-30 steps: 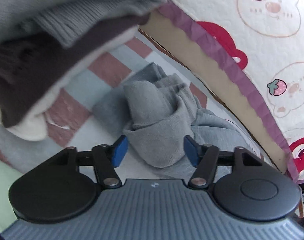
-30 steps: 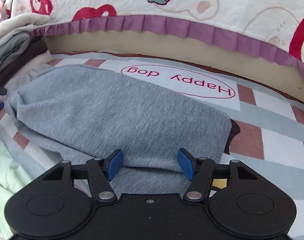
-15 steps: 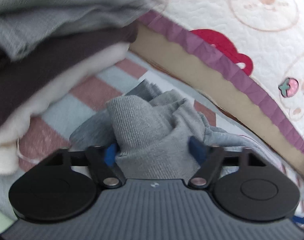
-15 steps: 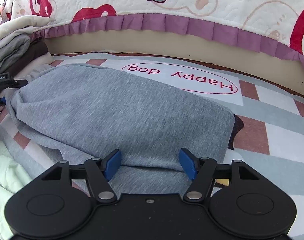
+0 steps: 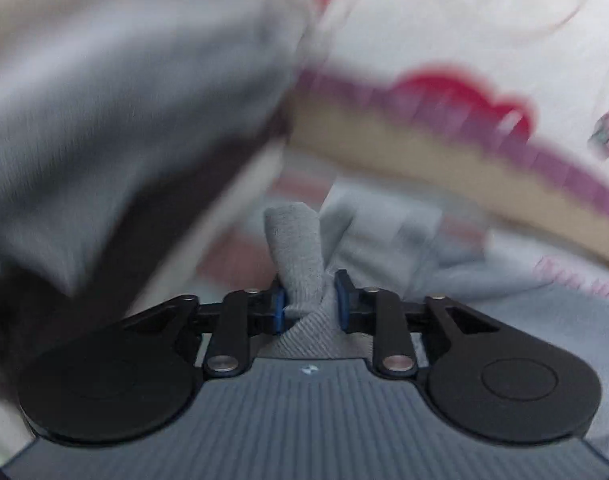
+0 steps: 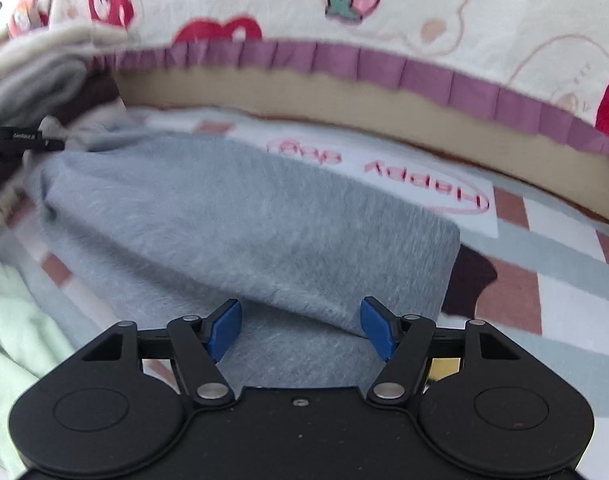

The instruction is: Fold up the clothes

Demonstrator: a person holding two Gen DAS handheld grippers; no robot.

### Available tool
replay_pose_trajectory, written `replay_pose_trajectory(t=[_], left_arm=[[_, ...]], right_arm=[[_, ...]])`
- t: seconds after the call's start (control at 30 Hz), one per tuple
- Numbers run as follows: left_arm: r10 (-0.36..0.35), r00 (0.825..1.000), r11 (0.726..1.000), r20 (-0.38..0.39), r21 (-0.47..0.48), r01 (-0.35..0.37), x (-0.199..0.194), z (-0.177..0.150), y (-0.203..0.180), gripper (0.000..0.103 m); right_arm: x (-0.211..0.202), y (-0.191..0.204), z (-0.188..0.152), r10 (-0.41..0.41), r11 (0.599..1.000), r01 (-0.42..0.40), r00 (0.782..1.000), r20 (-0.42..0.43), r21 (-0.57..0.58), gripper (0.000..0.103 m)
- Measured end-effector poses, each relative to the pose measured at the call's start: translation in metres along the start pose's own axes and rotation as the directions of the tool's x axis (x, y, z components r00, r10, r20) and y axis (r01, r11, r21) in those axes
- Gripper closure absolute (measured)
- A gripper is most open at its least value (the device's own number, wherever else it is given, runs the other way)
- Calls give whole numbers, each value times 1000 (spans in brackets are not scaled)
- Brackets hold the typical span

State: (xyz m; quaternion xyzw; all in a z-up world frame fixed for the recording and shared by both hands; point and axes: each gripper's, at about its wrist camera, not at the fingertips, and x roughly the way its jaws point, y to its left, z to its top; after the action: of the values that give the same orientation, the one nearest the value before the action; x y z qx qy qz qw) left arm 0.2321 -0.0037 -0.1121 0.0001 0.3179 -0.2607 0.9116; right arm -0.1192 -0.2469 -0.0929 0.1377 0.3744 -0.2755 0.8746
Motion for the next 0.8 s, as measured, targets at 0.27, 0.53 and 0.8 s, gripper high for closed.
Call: replay_pose_trajectory(t=[0.27, 0.53, 0.8], left_arm=[[-140, 983, 977, 115, 177, 118, -40, 9, -19, 79], [-316, 880, 847, -355, 312, 430, 10, -13, -115, 76], [-55, 966, 871, -251, 461, 169, 62, -8, -149, 78]], right_arm=[[-13, 2, 6, 49, 999, -50, 997, 62, 2, 32], [16, -54, 27, 70, 976, -78, 997, 46, 204, 32], [77, -60, 63, -14, 996, 11, 1000, 23, 89, 39]])
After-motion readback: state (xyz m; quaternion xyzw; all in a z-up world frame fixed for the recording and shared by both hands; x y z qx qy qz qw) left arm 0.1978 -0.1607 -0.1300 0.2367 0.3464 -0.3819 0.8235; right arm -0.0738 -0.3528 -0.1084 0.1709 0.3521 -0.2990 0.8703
